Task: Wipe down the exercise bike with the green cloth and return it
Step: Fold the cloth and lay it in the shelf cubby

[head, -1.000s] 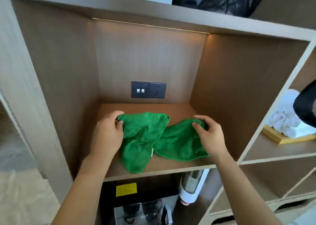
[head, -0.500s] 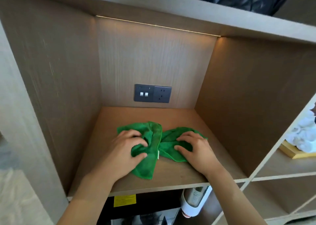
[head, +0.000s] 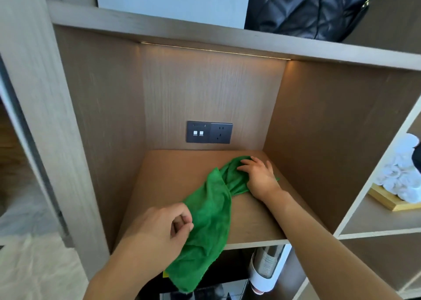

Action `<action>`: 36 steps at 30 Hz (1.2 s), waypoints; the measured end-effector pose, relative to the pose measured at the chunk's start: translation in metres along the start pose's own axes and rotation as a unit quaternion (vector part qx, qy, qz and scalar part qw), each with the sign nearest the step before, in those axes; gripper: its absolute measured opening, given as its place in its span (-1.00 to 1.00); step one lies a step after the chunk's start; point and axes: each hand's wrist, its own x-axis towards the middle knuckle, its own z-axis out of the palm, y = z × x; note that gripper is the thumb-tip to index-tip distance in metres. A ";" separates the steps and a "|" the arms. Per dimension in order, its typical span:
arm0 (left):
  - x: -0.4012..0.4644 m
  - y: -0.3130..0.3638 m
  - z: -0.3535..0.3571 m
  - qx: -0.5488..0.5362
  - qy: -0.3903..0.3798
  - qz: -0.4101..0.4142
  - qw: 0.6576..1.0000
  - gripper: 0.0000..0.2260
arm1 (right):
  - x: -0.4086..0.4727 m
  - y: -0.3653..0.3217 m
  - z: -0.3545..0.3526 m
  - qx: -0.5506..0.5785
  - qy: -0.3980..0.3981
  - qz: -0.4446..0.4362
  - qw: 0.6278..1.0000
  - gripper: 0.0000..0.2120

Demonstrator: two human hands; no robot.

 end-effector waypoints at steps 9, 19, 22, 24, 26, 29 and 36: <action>0.090 0.042 0.024 0.032 -0.002 -0.021 0.999 -0.60 | -0.003 0.006 0.022 0.118 0.070 0.041 0.990 -0.66; 0.145 0.028 0.035 0.116 -0.073 -0.115 0.984 -0.71 | -0.008 0.030 0.014 0.210 0.049 0.065 0.974 -0.42; 0.140 0.008 0.012 0.090 -0.001 -0.174 0.981 -0.71 | -0.007 0.030 0.013 0.206 0.065 0.090 0.972 -0.41; 0.133 -0.008 0.000 0.085 0.022 -0.208 0.974 -0.71 | -0.007 0.030 0.012 0.171 0.089 0.107 0.975 -0.43; 0.124 -0.019 -0.005 0.104 0.005 -0.232 0.967 -0.72 | -0.006 0.029 0.011 0.117 0.116 0.112 0.980 -0.45; 0.110 -0.022 -0.002 0.158 -0.028 -0.217 0.963 -0.65 | -0.008 0.021 0.005 0.048 0.138 0.084 0.986 -0.51; 0.106 -0.011 0.000 0.067 -0.095 -0.027 0.993 -0.74 | -0.075 -0.058 0.003 0.301 0.062 -0.083 0.948 -0.48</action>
